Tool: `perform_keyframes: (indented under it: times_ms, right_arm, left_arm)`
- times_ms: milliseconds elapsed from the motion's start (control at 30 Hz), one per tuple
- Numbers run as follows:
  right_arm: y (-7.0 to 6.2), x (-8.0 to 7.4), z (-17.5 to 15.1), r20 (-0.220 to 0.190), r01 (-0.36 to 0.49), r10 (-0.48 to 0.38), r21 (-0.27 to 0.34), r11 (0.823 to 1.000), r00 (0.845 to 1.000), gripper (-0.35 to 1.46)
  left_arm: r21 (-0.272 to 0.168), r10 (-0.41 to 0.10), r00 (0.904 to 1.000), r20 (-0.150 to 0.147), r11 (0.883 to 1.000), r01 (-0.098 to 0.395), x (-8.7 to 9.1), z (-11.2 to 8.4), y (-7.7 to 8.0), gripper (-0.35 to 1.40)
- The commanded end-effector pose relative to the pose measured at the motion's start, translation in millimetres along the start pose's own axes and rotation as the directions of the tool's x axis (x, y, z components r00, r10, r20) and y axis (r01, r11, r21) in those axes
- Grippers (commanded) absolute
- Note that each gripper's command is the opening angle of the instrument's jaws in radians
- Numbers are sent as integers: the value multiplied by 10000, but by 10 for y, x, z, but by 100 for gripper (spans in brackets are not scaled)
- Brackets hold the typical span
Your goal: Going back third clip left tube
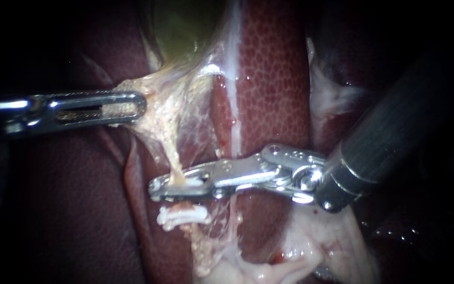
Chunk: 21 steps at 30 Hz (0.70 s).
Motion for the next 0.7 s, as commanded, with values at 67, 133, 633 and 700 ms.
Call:
perform_keyframes:
  times_ms: [67, 133, 633, 700]
  right_arm:
    - [0, 0, 0, -2, -2, 2, -3, 10000, 10000, -35]
    - [-1, 0, 0, 6, -2, 2, 28, 10000, 10000, -35]
    - [1, 7, 4, -67, 1143, -1144, -103, 9934, 9934, 55]
    - [3, 9, 3, -112, 1250, -1253, -226, 9919, 9921, 58]
  left_arm:
    - [2, 1, 10000, 1, 10000, -1, 0, 0, 0, -35]
    - [2, 0, 10000, 2, 10000, 0, 0, 0, 0, -35]
    - [-4, 1, 10000, 5, 10000, -1, 0, 1, -1, -35]
    - [-5, 0, 10000, 5, 10000, 0, 0, 1, -1, -35]
